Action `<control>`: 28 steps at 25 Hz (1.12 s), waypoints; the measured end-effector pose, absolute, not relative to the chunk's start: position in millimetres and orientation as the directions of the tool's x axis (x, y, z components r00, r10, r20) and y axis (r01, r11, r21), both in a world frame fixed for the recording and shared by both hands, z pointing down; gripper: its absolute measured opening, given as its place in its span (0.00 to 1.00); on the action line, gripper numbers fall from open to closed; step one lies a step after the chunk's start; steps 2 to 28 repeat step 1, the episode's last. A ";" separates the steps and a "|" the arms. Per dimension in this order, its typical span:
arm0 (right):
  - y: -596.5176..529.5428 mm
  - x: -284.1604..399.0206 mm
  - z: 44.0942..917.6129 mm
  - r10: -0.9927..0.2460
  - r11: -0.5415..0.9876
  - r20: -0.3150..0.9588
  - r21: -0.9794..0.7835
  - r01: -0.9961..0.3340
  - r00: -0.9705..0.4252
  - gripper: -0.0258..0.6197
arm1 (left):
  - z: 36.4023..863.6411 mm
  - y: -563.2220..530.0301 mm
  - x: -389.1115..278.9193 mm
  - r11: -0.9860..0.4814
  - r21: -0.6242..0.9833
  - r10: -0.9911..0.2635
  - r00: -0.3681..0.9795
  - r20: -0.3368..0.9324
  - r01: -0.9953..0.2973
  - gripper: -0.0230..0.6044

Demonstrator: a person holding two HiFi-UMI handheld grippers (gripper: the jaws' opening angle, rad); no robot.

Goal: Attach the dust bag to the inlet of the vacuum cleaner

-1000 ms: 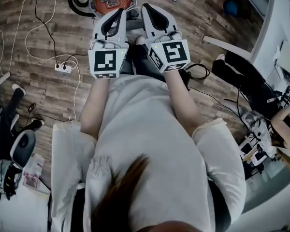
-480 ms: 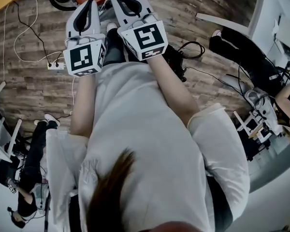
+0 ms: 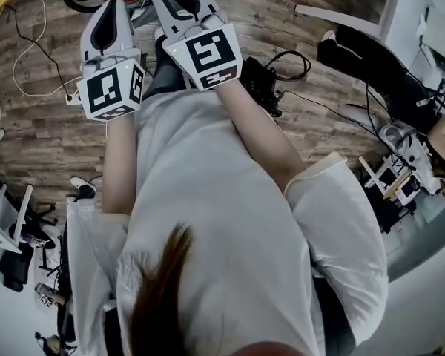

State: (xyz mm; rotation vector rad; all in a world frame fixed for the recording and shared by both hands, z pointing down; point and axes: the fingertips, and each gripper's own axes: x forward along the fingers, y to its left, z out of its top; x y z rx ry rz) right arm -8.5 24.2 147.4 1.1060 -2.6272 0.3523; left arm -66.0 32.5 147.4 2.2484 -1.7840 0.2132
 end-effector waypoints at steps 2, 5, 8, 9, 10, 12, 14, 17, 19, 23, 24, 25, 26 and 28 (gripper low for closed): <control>25.4 -9.2 149.3 -0.655 0.683 0.338 -0.118 -0.721 -0.675 0.04 | 147.8 32.9 -66.4 -0.206 0.112 -0.934 0.229 0.274 -0.972 0.06; 25.4 -9.2 149.3 -0.655 0.683 0.338 -0.118 -0.721 -0.675 0.04 | 147.8 32.9 -66.4 -0.206 0.112 -0.934 0.229 0.274 -0.972 0.06; 25.4 -9.2 149.3 -0.655 0.683 0.338 -0.118 -0.721 -0.675 0.04 | 147.8 32.9 -66.4 -0.206 0.112 -0.934 0.229 0.274 -0.972 0.06; 25.4 -9.2 149.3 -0.655 0.683 0.338 -0.118 -0.721 -0.675 0.04 | 147.8 32.9 -66.4 -0.206 0.112 -0.934 0.229 0.274 -0.972 0.06; 25.4 -9.2 149.3 -0.655 0.683 0.338 -0.118 -0.721 -0.675 0.04 | 147.8 32.9 -66.4 -0.206 0.112 -0.934 0.229 0.274 -0.972 0.06; 25.4 -9.2 149.3 -0.655 0.683 0.338 -0.118 -0.721 -0.675 0.04 | 147.8 32.9 -66.4 -0.206 0.112 -0.934 0.229 0.274 -0.972 0.06; 25.4 -9.2 149.3 -0.655 0.683 0.338 -0.118 -0.721 -0.675 0.04 | 147.8 32.9 -66.4 -0.206 0.112 -0.934 0.229 0.274 -0.972 0.06; 25.4 -9.2 149.3 -0.655 0.683 0.338 -0.118 -0.721 -0.675 0.04 | 147.8 32.9 -66.4 -0.206 0.112 -0.934 0.229 0.274 -0.972 0.06; 25.4 -9.2 149.3 -0.655 0.683 0.338 -0.118 -0.721 -0.675 0.04 | 147.8 32.9 -66.4 -0.206 0.112 -0.934 0.229 0.274 -0.972 0.06; 25.4 -9.2 149.3 -0.655 0.683 0.338 -0.118 -0.721 -0.675 0.04 | 147.8 32.9 -66.4 -0.206 0.112 -0.934 0.229 0.274 -0.972 0.06; 25.4 -9.2 149.3 -0.655 0.683 0.338 -0.118 -0.721 -0.675 0.04 | 147.8 32.9 -66.4 -0.206 0.112 -0.934 0.229 0.274 -0.972 0.06; 25.4 -9.2 149.3 -0.655 0.683 0.338 -0.118 -0.721 -0.675 0.04 | 147.8 32.9 -66.4 -0.206 0.112 -0.934 0.229 0.274 -0.972 0.06; 25.4 -9.2 149.3 -0.655 0.683 0.338 -0.118 -0.721 -0.675 0.04 | 147.8 32.9 -66.4 -0.206 0.112 -0.934 0.229 0.274 -0.972 0.06; 25.4 -9.2 149.3 -0.655 0.683 0.338 -0.118 -0.721 -0.675 0.04 | 147.8 32.9 -66.4 -0.206 0.112 -0.934 0.229 0.274 -0.972 0.06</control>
